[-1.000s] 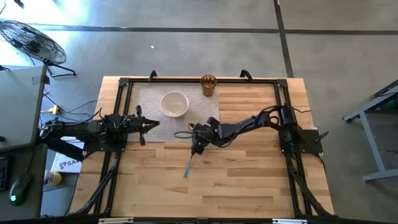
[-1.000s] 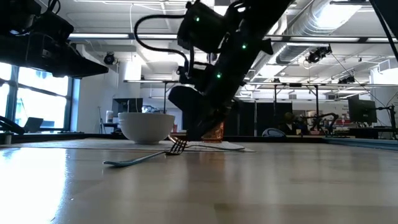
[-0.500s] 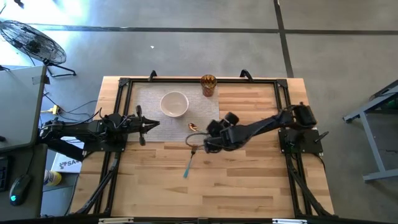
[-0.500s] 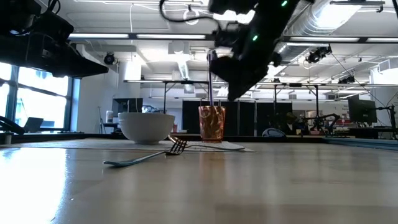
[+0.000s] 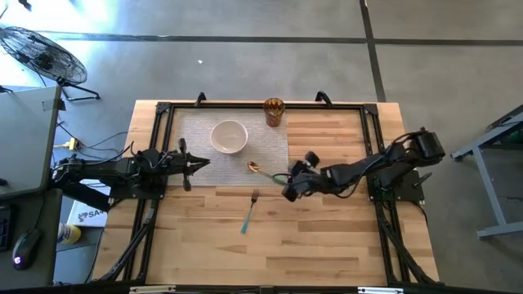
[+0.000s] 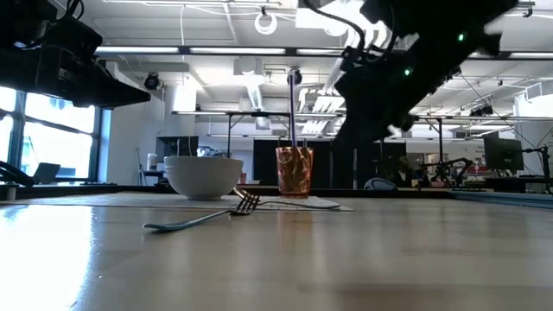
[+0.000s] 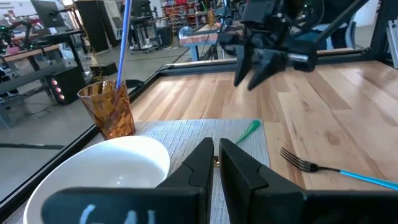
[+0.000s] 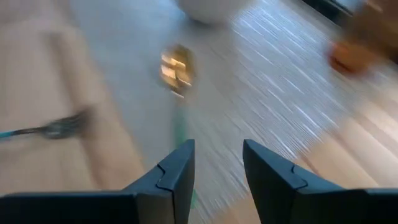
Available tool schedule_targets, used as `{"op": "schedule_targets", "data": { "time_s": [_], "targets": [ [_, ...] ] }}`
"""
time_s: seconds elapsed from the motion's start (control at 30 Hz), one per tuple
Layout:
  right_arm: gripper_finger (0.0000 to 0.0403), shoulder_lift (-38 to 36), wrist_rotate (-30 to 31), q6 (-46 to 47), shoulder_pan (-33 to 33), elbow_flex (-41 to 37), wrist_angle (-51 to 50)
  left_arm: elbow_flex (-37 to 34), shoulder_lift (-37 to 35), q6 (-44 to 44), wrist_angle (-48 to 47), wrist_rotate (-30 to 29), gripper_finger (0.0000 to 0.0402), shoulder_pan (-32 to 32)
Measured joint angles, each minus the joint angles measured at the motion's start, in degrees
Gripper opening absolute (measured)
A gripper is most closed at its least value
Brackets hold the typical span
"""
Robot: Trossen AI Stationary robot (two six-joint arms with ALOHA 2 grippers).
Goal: Pick & Place Utensil
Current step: Put the green spoon into the white bowl on the gray mat
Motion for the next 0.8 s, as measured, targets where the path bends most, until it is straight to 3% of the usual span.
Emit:
{"op": "schedule_targets", "data": {
  "time_s": [0.13,0.5,0.67,0.8],
  "targets": [
    [0.0129,3.4,-5.26,-10.71,-1.48,-5.76,19.75,-0.01,0.0,0.0,0.01,0.0,0.0024,0.02],
    [0.0153,17.2,-7.31,-14.89,-4.75,-0.72,31.05,-0.01,0.01,0.0,0.01,0.0,0.0024,0.01],
    [0.0179,19.1,-10.36,-13.92,-7.5,1.11,31.82,-0.01,-0.02,0.0,0.03,-0.02,0.0024,0.0],
    [0.0177,19.28,-12.11,-12.45,-8.82,0.51,31.97,0.01,0.01,0.0,0.01,0.0,0.0024,0.02]
  ]
}}
